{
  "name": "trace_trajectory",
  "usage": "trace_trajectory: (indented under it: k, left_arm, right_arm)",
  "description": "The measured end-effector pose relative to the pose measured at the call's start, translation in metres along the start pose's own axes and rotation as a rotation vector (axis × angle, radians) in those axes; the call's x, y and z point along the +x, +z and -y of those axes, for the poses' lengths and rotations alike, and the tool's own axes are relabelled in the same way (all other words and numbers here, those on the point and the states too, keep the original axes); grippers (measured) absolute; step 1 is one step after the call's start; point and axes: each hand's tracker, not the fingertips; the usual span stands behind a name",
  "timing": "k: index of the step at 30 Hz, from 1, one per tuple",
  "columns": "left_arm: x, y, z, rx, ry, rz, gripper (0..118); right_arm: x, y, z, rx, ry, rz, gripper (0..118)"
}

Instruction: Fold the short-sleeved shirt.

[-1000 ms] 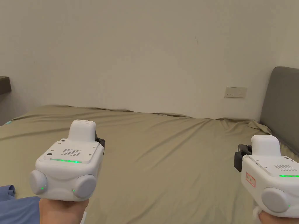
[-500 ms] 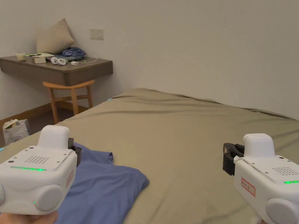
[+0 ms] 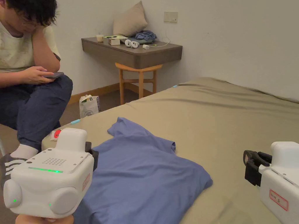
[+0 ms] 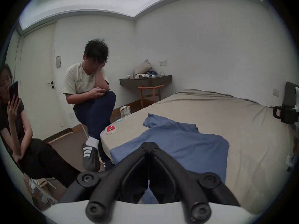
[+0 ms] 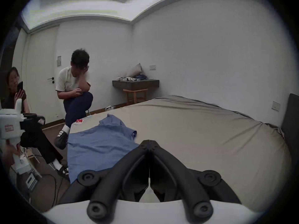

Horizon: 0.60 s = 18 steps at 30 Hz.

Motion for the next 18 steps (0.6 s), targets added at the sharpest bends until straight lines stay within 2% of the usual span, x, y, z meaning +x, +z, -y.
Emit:
trace_trajectory:
  k: [1,2,3,4,5,7,12,15,18]
  left_arm:
    - [0.001,-0.012,-0.007,0.009,-0.025,0.025,4]
    - [0.008,-0.024,-0.017,-0.003,-0.044,0.077,21]
    - [0.016,-0.036,-0.025,-0.047,-0.049,0.127,59]
    - [0.026,-0.056,-0.036,-0.121,-0.04,0.197,112]
    - [0.029,-0.077,-0.043,-0.183,-0.01,0.294,118]
    - [0.05,-0.111,-0.053,-0.3,0.019,0.436,118]
    - [0.107,-0.208,-0.022,-0.628,-0.091,0.512,118]
    - [0.148,-0.252,0.003,-0.853,-0.101,0.56,118]
    - [0.172,-0.272,0.027,-0.92,-0.11,0.552,118]
  right_arm:
    - [0.005,0.003,0.0,-0.003,0.007,0.004,3]
    - [0.01,0.007,0.001,-0.007,0.019,0.021,3]
    - [0.016,0.011,0.001,-0.016,0.025,0.037,3]
    - [0.024,0.014,0.0,-0.027,0.024,0.051,3]
    - [0.032,0.019,0.001,-0.036,0.025,0.065,3]
    - [0.044,0.028,0.004,-0.043,0.029,0.104,3]
    - [0.07,0.041,0.019,-0.113,-0.005,0.17,3]
    - [0.079,0.049,0.034,-0.145,0.002,0.195,3]
    - [0.09,0.045,0.047,-0.211,-0.023,0.198,3]
